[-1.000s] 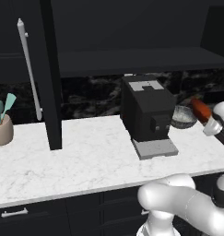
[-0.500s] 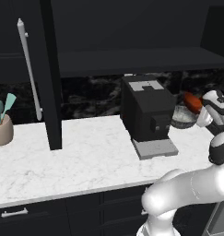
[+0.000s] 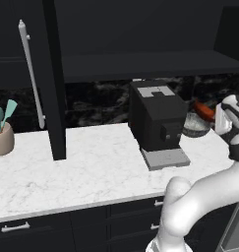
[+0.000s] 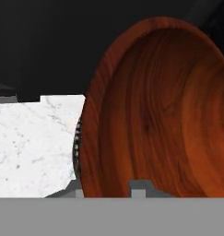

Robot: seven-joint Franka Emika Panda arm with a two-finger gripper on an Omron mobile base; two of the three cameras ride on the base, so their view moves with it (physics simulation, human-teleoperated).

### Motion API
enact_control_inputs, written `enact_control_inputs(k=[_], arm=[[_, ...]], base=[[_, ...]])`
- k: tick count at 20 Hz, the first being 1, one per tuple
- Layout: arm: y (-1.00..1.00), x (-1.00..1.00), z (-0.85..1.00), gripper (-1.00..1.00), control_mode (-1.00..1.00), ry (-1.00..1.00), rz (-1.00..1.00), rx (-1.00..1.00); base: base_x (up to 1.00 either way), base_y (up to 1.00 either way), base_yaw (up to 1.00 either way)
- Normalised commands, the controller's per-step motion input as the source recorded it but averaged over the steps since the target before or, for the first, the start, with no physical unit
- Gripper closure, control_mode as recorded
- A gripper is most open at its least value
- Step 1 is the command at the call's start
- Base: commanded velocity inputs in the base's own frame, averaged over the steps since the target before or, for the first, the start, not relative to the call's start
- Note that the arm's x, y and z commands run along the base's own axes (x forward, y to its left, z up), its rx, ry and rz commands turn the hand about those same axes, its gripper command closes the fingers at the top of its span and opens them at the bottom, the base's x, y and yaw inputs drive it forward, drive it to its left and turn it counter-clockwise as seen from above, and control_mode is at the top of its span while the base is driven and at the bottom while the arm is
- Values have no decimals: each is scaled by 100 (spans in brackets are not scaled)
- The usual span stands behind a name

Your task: Pick up the bowls on the counter and stack them on top of one another in the open cabinet. Place the smaller bowl on top of the larger bowl.

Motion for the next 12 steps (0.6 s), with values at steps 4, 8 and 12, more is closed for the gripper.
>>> enact_control_inputs(k=[4,8,12], arm=[[-25,69,-6,100,-100,-1,8,0],[0,88,-6,100,-100,0,0,-5],[0,79,-29,100,-100,0,0,-15]], base=[[0,0,0],[0,0,0],[0,0,0]])
